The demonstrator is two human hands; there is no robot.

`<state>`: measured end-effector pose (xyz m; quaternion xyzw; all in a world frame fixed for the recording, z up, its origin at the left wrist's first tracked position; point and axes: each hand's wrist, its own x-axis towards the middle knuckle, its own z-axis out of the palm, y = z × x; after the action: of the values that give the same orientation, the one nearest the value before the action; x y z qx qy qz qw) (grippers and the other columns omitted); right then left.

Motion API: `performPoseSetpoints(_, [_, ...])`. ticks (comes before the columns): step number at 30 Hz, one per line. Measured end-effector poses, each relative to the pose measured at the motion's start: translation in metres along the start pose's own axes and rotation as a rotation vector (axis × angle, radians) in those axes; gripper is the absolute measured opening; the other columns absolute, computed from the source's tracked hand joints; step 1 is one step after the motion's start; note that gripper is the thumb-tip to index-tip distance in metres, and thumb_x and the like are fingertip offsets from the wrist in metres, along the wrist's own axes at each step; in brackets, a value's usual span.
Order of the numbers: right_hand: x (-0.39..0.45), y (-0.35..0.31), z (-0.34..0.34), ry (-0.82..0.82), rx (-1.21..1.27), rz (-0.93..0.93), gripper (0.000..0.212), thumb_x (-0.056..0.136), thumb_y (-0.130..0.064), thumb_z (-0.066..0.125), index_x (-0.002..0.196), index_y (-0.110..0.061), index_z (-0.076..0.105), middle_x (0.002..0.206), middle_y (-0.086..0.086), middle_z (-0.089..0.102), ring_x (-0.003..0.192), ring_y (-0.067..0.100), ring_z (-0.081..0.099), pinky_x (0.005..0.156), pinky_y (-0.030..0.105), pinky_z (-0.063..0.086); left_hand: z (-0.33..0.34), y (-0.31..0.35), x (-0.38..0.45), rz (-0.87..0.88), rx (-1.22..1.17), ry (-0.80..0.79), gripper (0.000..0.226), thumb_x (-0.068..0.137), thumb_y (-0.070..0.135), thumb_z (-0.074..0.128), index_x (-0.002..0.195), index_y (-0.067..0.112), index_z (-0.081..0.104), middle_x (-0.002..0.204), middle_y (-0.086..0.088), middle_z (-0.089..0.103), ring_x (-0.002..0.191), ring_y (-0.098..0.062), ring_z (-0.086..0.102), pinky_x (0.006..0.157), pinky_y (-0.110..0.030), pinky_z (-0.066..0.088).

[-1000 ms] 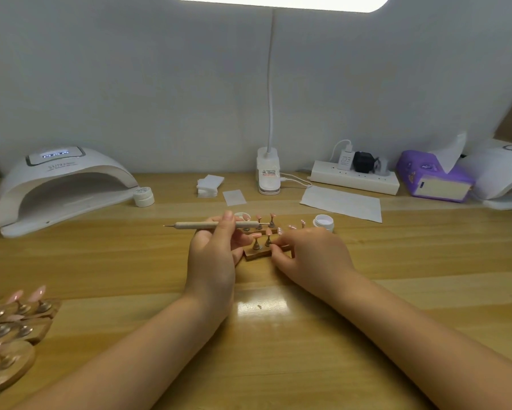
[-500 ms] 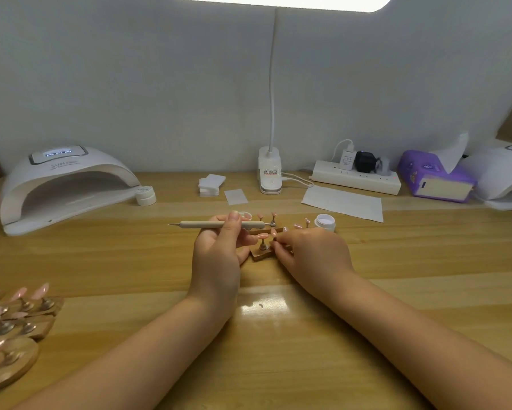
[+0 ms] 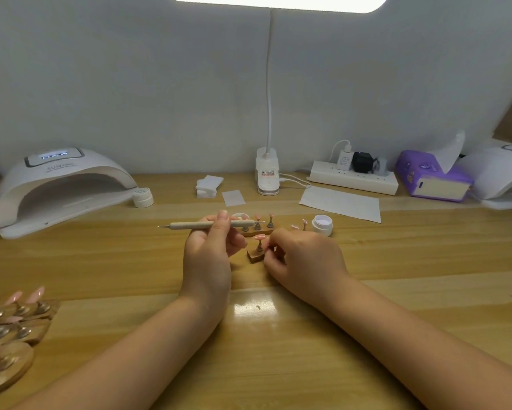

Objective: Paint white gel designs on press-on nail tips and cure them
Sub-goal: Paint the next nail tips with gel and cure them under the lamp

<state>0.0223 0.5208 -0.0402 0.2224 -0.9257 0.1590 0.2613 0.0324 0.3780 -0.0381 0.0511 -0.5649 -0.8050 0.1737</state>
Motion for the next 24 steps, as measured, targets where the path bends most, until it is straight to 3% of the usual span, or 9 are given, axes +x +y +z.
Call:
performPoseSetpoints(7, [0.0,0.002,0.001,0.06,0.07,0.003,0.007,0.087,-0.022,0.062,0.083,-0.018,0.067,0.077,-0.004,0.07,0.07,0.019,0.064,0.053,0.033,0.047,-0.001,0.0,0.003,0.049,0.02,0.024,0.028,0.098,0.027,0.052,0.076,0.014,0.064,0.058,0.007,0.059,0.061,-0.008,0.058,0.066,-0.028,0.052])
performPoseSetpoints(12, [0.003,0.004,-0.003,0.053,0.374,0.224,0.004,0.084,-0.023,0.066,0.085,-0.025,0.069,0.078,-0.016,0.066,0.059,-0.005,0.052,0.062,0.026,0.048,0.0,0.009,-0.001,0.261,0.134,-0.094,0.02,0.099,0.02,0.049,0.083,0.014,0.06,0.065,0.008,0.065,0.064,-0.005,0.061,0.064,-0.02,0.052])
performPoseSetpoints(18, [0.008,0.007,-0.008,0.096,0.573,0.167,0.009,0.087,-0.019,0.068,0.091,-0.026,0.072,0.078,-0.018,0.067,0.059,0.006,0.056,0.061,0.033,0.052,0.002,0.028,-0.008,0.531,0.245,-0.306,0.012,0.089,0.029,0.051,0.088,0.018,0.057,0.074,0.012,0.064,0.069,-0.008,0.065,0.064,-0.016,0.051])
performPoseSetpoints(24, [0.005,0.008,-0.003,0.111,0.591,0.091,0.011,0.086,-0.013,0.069,0.094,-0.019,0.074,0.082,-0.015,0.069,0.059,0.01,0.058,0.061,0.036,0.053,-0.002,0.018,-0.01,0.702,0.388,-0.312,0.009,0.088,0.023,0.048,0.091,0.018,0.055,0.08,0.009,0.06,0.078,-0.011,0.061,0.07,-0.021,0.048])
